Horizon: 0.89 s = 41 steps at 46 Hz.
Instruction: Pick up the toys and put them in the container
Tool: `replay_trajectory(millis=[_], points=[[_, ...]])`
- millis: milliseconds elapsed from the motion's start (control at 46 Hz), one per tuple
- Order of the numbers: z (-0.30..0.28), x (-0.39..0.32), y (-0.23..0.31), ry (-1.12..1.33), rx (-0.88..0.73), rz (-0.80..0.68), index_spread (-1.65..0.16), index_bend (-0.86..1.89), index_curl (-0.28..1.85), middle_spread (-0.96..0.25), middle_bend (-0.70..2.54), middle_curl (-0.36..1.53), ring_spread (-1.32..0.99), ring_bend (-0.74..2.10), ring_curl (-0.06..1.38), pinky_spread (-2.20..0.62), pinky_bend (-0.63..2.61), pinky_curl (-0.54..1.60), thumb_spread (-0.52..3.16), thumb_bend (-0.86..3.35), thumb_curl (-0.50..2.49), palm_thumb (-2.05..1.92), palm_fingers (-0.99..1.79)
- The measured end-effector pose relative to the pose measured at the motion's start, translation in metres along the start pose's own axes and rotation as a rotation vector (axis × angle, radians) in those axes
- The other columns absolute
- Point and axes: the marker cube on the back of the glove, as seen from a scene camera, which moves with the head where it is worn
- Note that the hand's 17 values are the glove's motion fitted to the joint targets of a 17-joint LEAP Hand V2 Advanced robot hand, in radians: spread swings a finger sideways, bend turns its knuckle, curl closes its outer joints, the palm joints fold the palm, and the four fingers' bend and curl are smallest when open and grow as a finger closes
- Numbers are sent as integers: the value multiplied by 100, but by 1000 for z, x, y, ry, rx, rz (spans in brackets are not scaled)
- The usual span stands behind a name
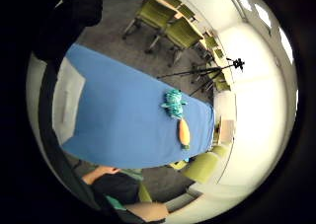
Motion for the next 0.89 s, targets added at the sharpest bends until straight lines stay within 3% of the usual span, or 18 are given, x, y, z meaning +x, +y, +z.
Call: replay_trajectory(millis=[435,892], points=[[71,224,17,-9,-55,253,-29,14,48,-10,46,47,-27,82,33,-10,84,34,107,-8,24,-11,-2],[240,297,21,-21,-252,323,-23,5,27,-12,50,47,-28,76,31,-12,88,35,106,-7,19,-10,-15]])
